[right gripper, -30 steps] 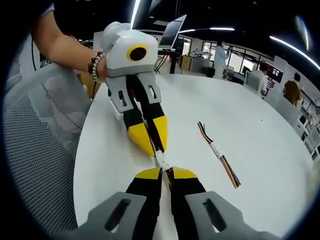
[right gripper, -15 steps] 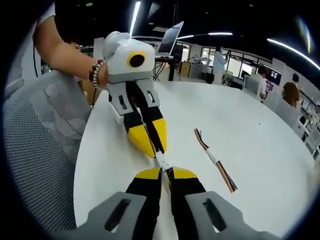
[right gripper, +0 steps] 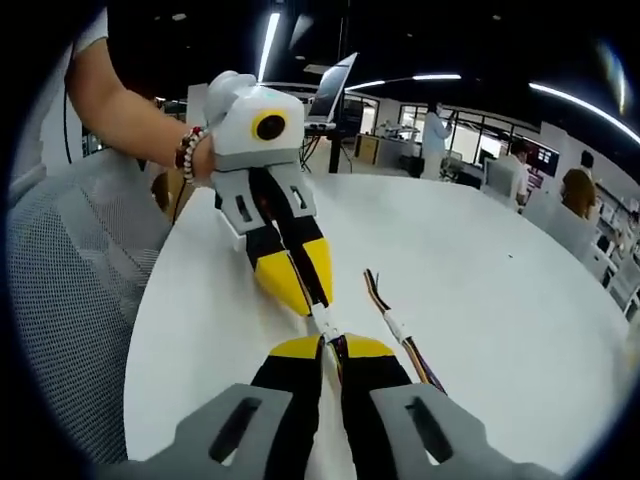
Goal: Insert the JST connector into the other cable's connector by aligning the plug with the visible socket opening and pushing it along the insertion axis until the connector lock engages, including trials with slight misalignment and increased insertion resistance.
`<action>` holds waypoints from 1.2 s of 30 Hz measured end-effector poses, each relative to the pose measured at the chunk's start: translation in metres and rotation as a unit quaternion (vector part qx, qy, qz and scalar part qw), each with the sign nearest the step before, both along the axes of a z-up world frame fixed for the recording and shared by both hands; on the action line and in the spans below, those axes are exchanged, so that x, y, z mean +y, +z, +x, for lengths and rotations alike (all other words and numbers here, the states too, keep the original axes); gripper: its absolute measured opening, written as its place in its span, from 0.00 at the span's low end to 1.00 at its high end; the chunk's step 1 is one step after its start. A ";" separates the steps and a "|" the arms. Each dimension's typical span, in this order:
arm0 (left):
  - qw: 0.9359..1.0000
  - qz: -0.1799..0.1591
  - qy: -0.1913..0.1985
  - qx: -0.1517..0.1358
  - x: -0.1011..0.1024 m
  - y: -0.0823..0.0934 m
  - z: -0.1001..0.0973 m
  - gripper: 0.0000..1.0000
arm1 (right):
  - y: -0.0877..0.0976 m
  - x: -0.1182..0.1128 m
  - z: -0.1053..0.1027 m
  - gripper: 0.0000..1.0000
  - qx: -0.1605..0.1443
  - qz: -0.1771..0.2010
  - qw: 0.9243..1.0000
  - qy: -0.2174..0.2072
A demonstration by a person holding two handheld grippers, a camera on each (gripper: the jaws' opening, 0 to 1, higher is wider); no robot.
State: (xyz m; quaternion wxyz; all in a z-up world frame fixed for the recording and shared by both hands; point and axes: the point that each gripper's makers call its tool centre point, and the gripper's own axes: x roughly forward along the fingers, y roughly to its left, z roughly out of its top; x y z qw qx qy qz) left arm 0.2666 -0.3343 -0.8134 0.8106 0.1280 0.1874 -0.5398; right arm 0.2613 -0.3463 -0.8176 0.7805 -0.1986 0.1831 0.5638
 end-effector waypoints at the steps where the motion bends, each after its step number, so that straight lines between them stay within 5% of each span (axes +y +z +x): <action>1: 1.000 0.003 0.002 0.000 0.000 -0.001 0.003 0.00 | 0.000 0.000 0.001 0.04 0.000 0.000 1.000 -0.001; 16: 1.000 0.016 0.020 0.017 0.002 -0.016 0.030 0.00 | -0.017 0.001 0.028 0.04 0.013 0.006 1.000 -0.015; 36: 0.998 0.035 0.032 0.040 0.006 -0.029 0.030 0.08 | -0.026 -0.001 0.032 0.04 0.021 0.000 1.000 -0.022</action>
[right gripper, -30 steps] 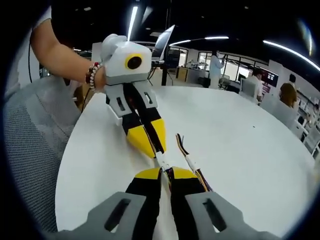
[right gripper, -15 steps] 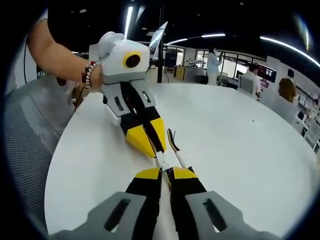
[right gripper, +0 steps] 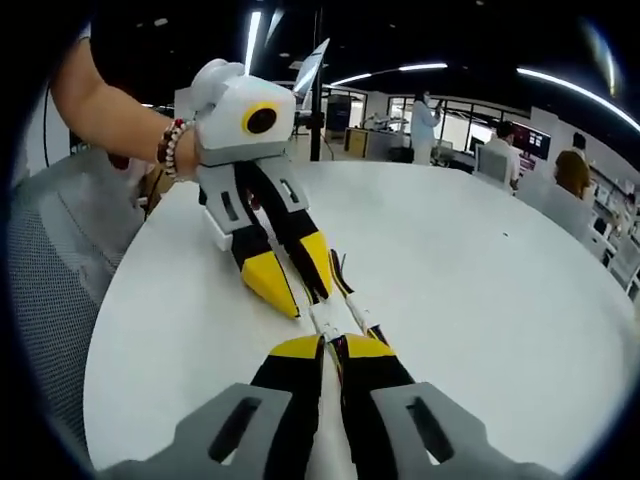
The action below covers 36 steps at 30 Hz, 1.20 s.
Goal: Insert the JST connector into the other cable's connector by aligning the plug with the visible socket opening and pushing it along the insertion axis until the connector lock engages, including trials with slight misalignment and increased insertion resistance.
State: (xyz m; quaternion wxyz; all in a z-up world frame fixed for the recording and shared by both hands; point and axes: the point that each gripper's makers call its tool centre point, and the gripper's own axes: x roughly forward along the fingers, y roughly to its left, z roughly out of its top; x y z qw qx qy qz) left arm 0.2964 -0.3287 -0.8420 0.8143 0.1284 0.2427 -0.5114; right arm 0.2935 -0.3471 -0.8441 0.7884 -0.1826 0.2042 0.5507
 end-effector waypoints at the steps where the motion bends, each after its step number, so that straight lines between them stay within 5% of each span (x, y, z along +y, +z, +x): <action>1: 1.000 0.003 -0.002 -0.001 0.000 -0.001 -0.001 0.08 | -0.001 0.001 -0.001 0.04 0.001 -0.002 1.000 0.002; 16: 1.000 0.006 -0.003 0.007 0.002 -0.003 -0.001 0.08 | -0.005 0.004 0.001 0.05 0.020 0.003 1.000 -0.007; 21: 1.000 0.008 -0.003 0.005 0.001 0.000 -0.003 0.08 | -0.004 0.003 0.002 0.12 0.024 0.005 1.000 -0.018; 31: 1.000 0.007 0.014 -0.011 0.009 0.020 0.000 0.13 | 0.008 -0.002 0.000 0.12 0.017 0.003 1.000 -0.023; 36: 0.998 -0.026 0.048 -0.015 0.013 0.042 0.002 0.14 | 0.029 -0.005 0.003 0.17 0.019 0.033 0.998 -0.039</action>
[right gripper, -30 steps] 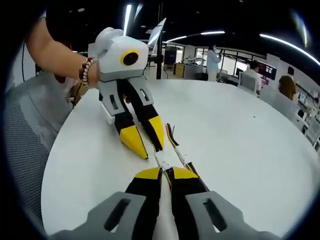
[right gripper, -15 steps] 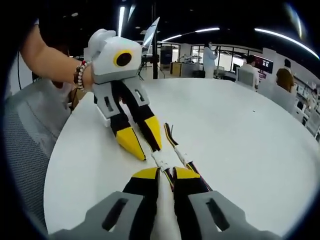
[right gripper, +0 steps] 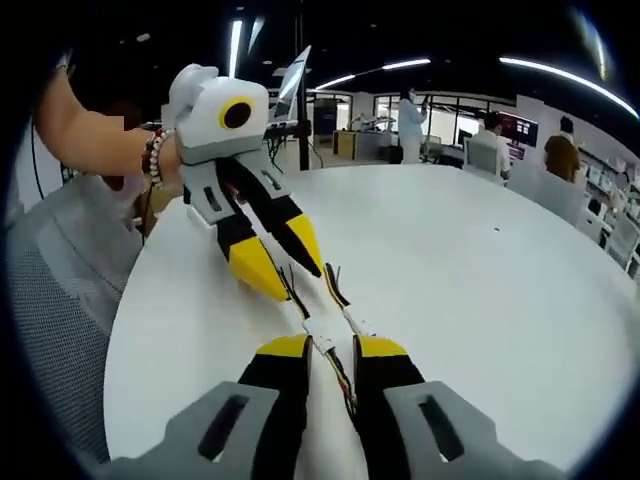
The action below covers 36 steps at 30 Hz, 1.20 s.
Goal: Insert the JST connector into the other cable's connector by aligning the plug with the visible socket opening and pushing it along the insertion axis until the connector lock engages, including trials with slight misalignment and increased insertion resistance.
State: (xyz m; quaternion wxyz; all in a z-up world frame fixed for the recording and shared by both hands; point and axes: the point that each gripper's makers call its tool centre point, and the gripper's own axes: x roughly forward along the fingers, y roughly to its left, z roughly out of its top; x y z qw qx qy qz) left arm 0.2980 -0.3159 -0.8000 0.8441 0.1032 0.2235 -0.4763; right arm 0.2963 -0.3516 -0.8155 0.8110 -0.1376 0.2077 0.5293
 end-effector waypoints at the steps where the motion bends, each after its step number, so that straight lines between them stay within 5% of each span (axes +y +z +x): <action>1: 1.000 -0.005 0.004 0.001 0.000 0.003 -0.001 0.16 | 0.003 -0.001 0.001 0.19 -0.004 0.000 1.000 -0.003; 12: 0.999 -0.020 0.033 -0.021 0.005 0.033 -0.014 0.23 | 0.033 -0.008 -0.007 0.35 -0.023 0.011 1.000 -0.017; 19: 0.997 -0.026 0.069 -0.033 0.014 0.052 -0.021 0.40 | 0.046 -0.022 -0.020 0.44 -0.027 0.010 0.999 -0.028; 28: 0.987 -0.063 0.143 -0.048 0.032 0.084 -0.036 0.58 | 0.075 -0.047 -0.033 0.56 -0.036 0.028 0.996 -0.079; 36: 0.975 -0.094 0.190 -0.063 0.057 0.113 -0.062 0.63 | 0.097 -0.063 -0.051 0.62 -0.050 0.035 0.992 -0.108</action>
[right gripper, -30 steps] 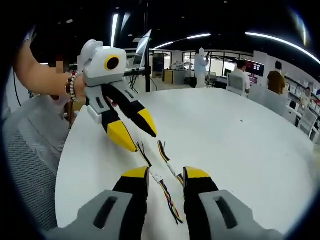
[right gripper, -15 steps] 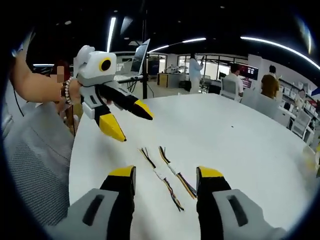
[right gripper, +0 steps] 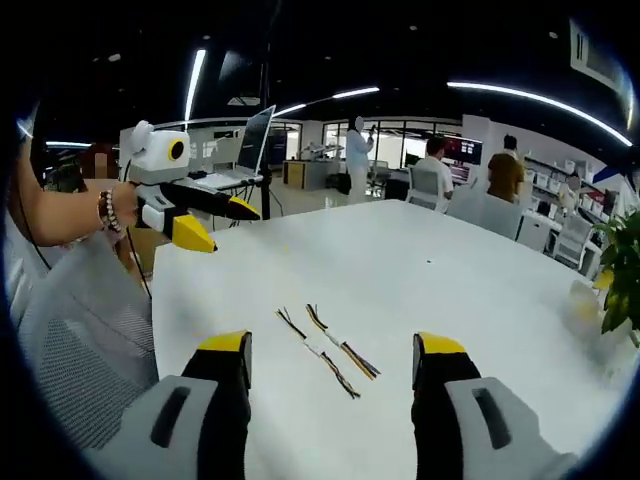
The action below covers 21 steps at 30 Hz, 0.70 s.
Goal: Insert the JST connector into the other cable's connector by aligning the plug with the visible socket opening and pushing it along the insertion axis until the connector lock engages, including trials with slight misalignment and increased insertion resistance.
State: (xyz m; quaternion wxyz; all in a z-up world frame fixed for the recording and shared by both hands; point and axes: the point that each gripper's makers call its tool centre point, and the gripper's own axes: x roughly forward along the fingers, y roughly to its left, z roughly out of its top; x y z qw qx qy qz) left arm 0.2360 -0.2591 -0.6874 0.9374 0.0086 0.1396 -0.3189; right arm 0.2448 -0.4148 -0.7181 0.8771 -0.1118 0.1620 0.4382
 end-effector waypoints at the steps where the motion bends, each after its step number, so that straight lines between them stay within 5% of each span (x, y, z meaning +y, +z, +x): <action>1: 1.000 -0.001 0.004 0.000 0.004 0.002 -0.003 0.63 | 0.002 -0.002 -0.002 0.63 -0.003 0.002 1.000 -0.003; 13: 0.996 -0.011 0.079 -0.036 0.061 0.032 -0.049 0.69 | 0.016 -0.030 -0.034 0.65 -0.001 0.044 0.998 -0.052; 21: 0.994 0.001 0.107 -0.025 0.085 0.016 -0.080 0.67 | 0.011 -0.043 -0.053 0.65 0.015 0.066 0.994 -0.081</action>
